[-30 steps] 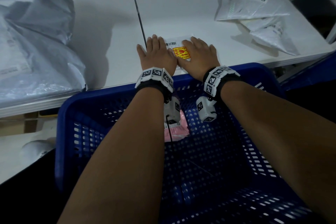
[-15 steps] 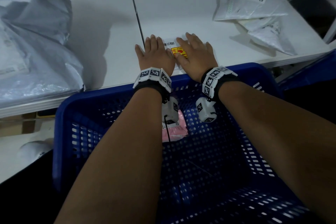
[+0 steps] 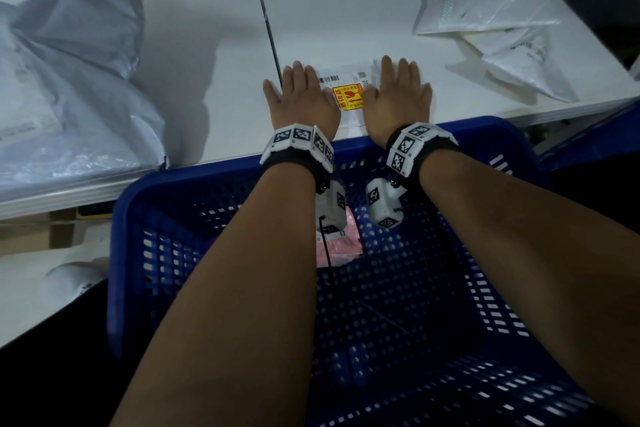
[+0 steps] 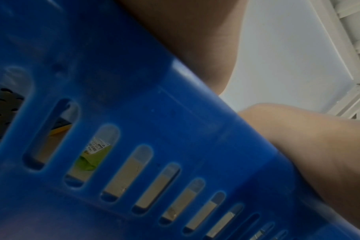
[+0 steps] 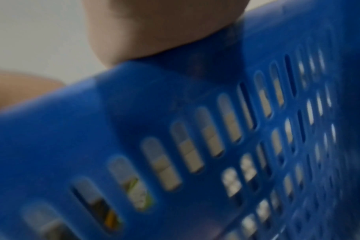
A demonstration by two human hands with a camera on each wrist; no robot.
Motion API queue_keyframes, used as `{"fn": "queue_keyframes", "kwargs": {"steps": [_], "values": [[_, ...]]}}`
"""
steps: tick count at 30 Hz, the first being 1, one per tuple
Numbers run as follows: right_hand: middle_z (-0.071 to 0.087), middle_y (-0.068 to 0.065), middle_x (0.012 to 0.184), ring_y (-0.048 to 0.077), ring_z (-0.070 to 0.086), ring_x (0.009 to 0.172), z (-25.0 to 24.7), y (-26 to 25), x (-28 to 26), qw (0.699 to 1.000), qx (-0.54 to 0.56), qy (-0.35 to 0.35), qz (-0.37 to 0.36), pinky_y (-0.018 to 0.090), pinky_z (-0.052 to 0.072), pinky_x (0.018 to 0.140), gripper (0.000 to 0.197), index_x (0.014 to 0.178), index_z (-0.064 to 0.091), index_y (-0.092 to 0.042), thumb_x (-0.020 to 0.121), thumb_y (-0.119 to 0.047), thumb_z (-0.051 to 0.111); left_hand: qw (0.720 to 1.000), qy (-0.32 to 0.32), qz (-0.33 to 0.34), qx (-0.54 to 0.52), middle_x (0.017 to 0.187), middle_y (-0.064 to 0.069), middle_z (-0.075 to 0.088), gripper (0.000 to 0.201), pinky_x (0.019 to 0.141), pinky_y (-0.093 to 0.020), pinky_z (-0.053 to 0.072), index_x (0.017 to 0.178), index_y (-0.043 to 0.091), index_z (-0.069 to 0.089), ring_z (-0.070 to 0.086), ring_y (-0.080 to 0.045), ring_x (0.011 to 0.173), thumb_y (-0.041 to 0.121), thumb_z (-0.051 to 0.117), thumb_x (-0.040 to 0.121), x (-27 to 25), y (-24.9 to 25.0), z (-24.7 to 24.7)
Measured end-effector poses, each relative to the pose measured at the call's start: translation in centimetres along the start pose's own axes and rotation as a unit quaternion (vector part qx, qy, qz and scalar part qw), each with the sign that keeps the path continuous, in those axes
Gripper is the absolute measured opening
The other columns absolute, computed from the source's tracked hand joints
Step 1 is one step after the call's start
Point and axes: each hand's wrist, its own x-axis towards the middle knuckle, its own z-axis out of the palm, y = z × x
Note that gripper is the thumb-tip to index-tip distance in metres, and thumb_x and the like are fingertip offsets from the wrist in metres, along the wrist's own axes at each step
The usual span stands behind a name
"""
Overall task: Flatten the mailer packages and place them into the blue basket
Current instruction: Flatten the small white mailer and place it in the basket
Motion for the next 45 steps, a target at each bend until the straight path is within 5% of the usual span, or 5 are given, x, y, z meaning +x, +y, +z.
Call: {"fn": "queue_keyframes", "kwargs": {"steps": [3,9,21,39,45], "values": [[0.008,0.007,0.167,0.022,0.001,0.154,-0.4,-0.3,-0.4,0.997,-0.005,-0.002,-0.077,0.051,0.002,0.123,0.065,0.158,0.015,-0.025,0.1,-0.051,0.021,1.0,-0.004,-0.001,-0.001,0.166,-0.009,0.012,0.062,0.121,-0.057,0.003,0.157,0.01,0.018,0.007,-0.025,0.153,0.039,0.017,0.103,0.0,0.0,0.0],[0.014,0.001,0.167,0.018,0.007,0.154,-0.5,-0.1,-0.5,0.969,-0.024,-0.079,-0.232,0.048,0.007,0.123,0.056,0.157,0.021,-0.031,0.105,-0.05,0.017,1.0,-0.012,-0.001,-0.001,0.167,-0.008,0.008,0.061,0.122,-0.056,0.001,0.158,0.011,0.014,0.004,-0.023,0.154,0.04,0.015,0.104,0.1,0.0,0.0],[0.002,0.009,0.167,0.026,-0.001,0.154,0.0,-0.3,0.7,0.993,-0.052,-0.105,-0.013,0.052,-0.001,0.123,0.063,0.159,0.005,-0.026,0.101,-0.051,0.013,1.0,0.003,0.001,-0.002,0.165,-0.009,0.014,0.061,0.121,-0.058,0.005,0.157,0.009,0.02,0.009,-0.025,0.153,0.039,0.019,0.103,-0.1,0.0,-0.1],[0.039,0.011,0.152,0.03,0.029,0.144,0.3,0.0,0.7,1.0,0.007,-0.021,0.019,0.052,0.02,0.118,0.062,0.143,0.041,-0.013,0.095,-0.051,0.028,0.998,0.02,-0.021,-0.057,0.164,-0.016,0.016,0.064,0.123,-0.051,0.005,0.155,0.005,0.021,0.011,-0.03,0.152,0.041,0.026,0.102,-0.1,-0.1,-0.1],[0.052,0.011,0.137,0.031,0.042,0.132,0.2,0.0,0.5,1.0,0.026,-0.001,0.01,0.052,0.03,0.112,0.057,0.13,0.051,-0.01,0.094,-0.05,0.03,0.988,0.075,-0.075,-0.111,0.154,-0.018,0.035,0.063,0.122,-0.046,0.016,0.15,0.003,0.03,0.027,-0.033,0.145,0.036,0.036,0.097,-0.2,-0.2,0.0]]}}
